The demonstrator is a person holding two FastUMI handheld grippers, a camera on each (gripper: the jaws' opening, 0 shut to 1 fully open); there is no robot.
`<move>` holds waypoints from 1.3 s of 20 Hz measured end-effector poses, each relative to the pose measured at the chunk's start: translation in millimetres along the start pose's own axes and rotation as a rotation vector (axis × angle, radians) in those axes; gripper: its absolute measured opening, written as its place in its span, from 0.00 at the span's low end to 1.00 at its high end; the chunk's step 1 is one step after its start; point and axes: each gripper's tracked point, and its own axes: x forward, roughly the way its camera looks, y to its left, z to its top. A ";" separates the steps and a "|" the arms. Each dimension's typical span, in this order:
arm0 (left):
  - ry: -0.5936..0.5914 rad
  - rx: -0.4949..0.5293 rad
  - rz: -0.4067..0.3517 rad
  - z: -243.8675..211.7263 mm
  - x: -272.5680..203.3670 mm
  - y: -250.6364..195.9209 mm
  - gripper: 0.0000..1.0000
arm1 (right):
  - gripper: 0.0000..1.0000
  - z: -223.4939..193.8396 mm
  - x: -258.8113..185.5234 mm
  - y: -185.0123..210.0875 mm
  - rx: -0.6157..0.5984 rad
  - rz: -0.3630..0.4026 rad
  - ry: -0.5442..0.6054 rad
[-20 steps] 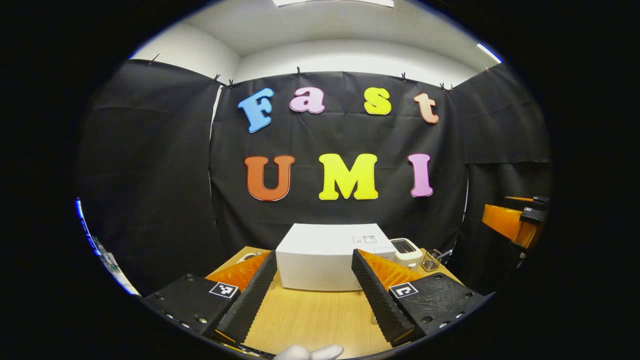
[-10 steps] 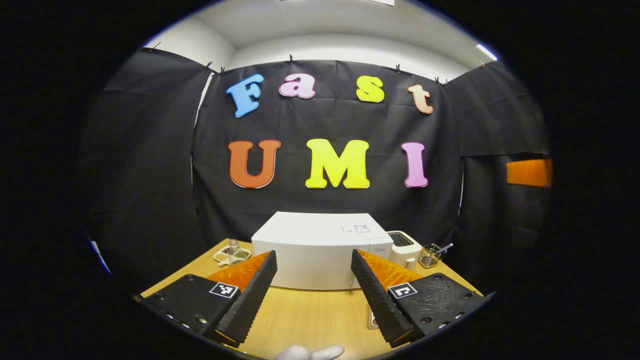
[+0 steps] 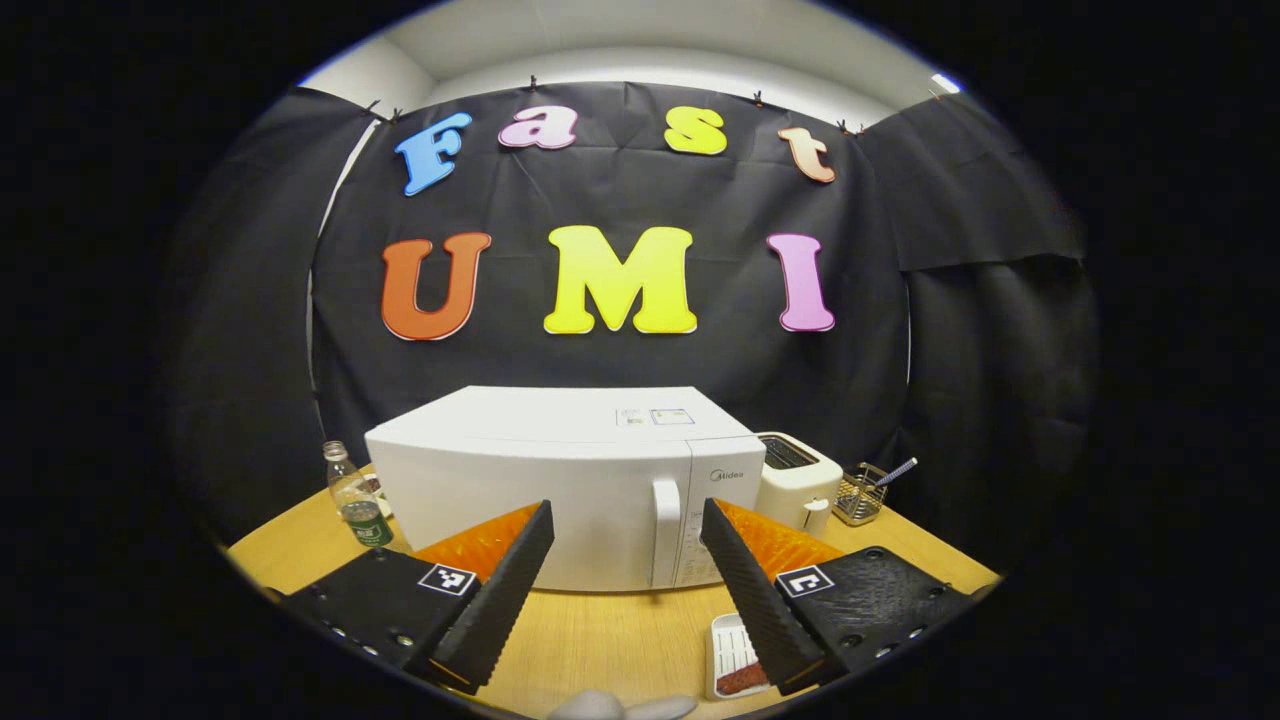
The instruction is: Open the microwave oven with the left hand, put the food in, and close the microwave oven.
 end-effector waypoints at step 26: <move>0.137 -0.048 -0.004 -77.1 99.4 -14.9 0.07 | 1.00 -31.0 14.7 -28.5 -0.033 -0.013 0.088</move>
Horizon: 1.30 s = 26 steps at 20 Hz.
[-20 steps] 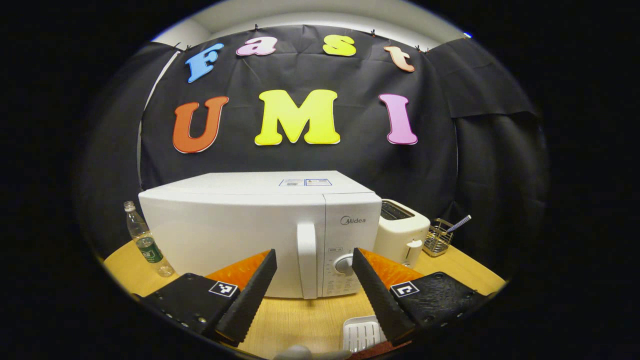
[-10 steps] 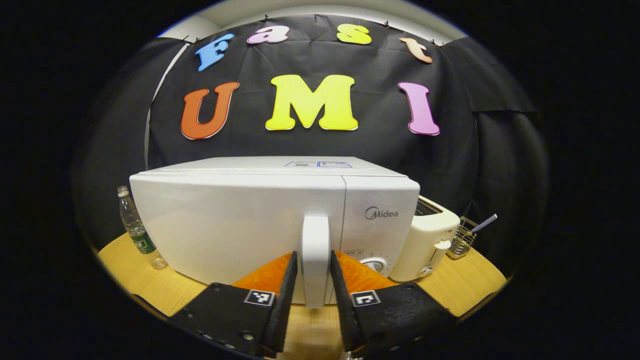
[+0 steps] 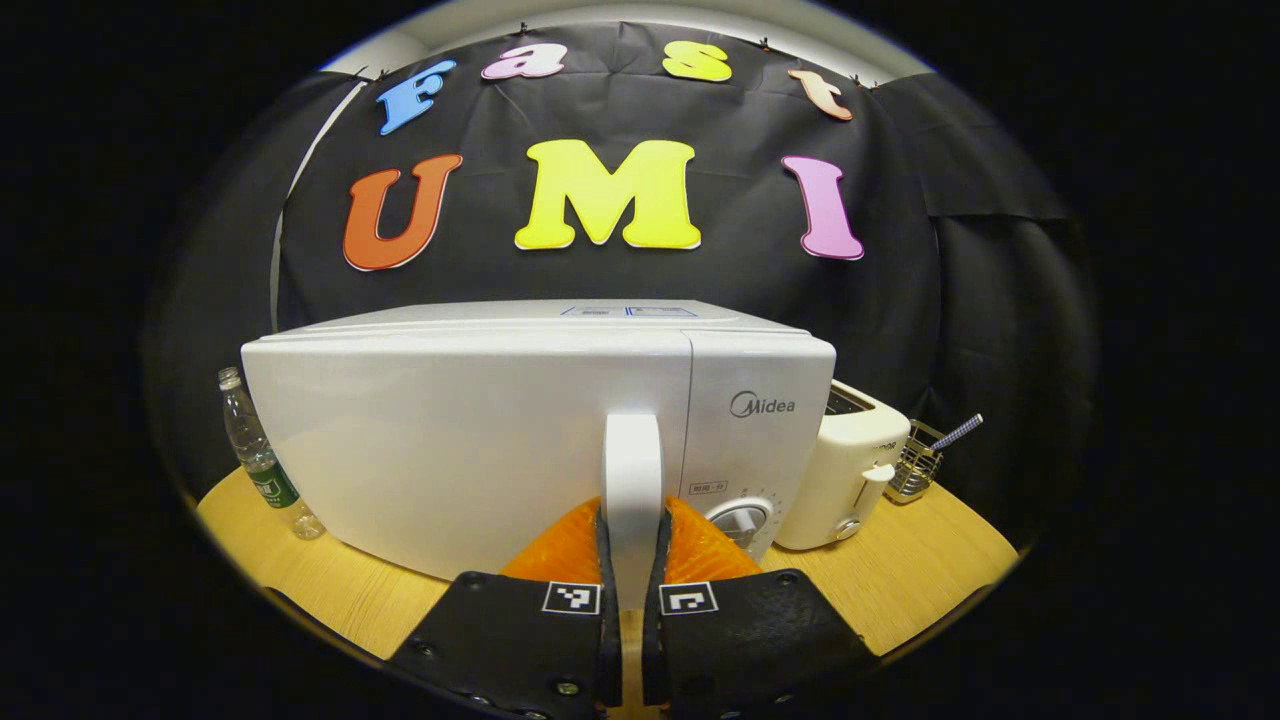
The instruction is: Open the microwave oven with the left hand, put the food in, and close the microwave oven.
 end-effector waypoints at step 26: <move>0.160 -0.012 0.219 -70.6 -263.3 211.2 0.08 | 0.96 -6.2 -82.6 105.6 0.010 0.240 -0.024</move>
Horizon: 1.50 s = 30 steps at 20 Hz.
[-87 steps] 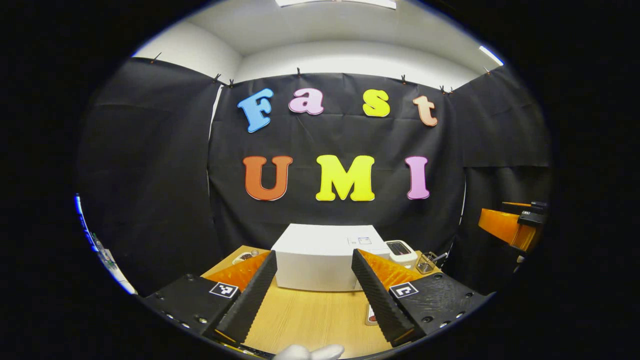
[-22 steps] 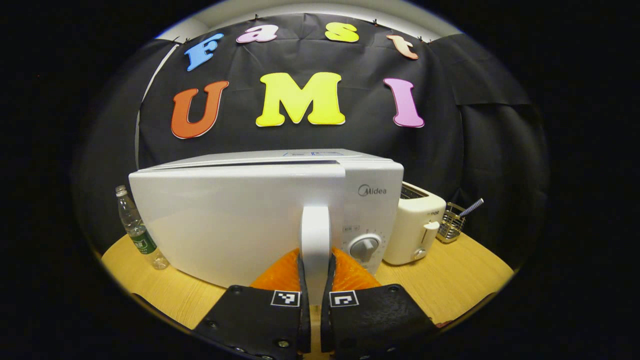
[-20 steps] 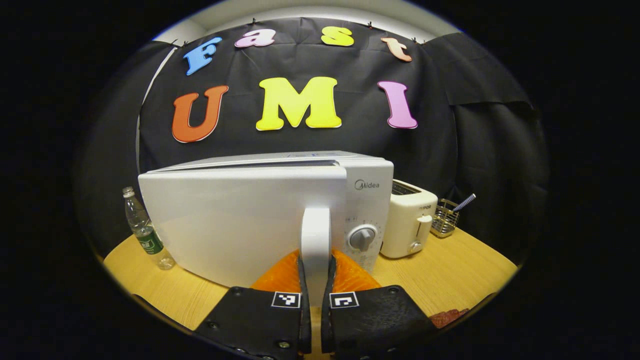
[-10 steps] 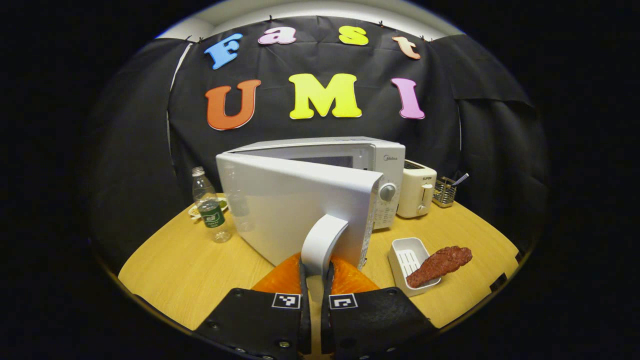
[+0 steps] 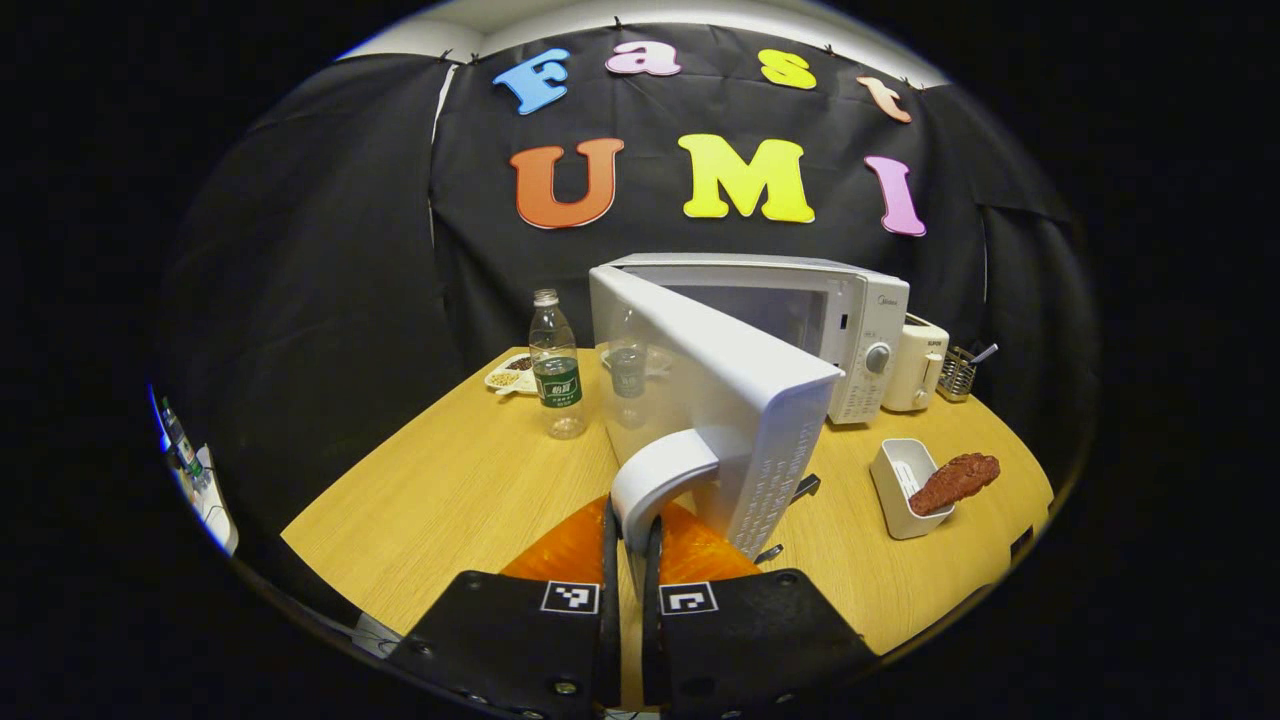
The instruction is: Open the microwave oven with the left hand, put the food in, and close the microwave oven.
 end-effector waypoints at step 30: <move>-0.158 0.020 0.062 72.7 -139.0 54.7 0.95 | 0.93 -212.6 74.7 -23.9 0.169 0.105 0.244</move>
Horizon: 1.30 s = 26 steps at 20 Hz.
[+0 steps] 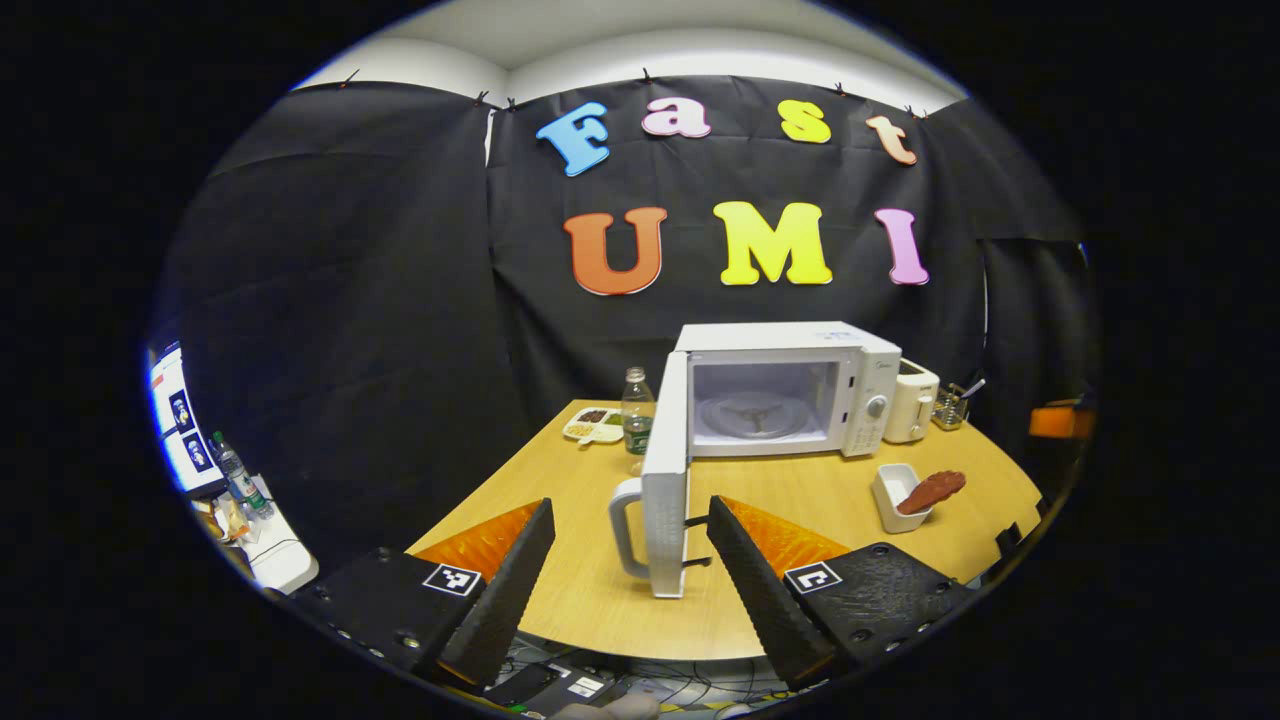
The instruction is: Open the microwave oven with the left hand, put the food in, and close the microwave oven.
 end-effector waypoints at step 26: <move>-0.098 -0.005 0.002 132.9 40.9 -143.9 0.94 | 0.16 -44.2 165.8 -3.5 0.244 0.384 0.409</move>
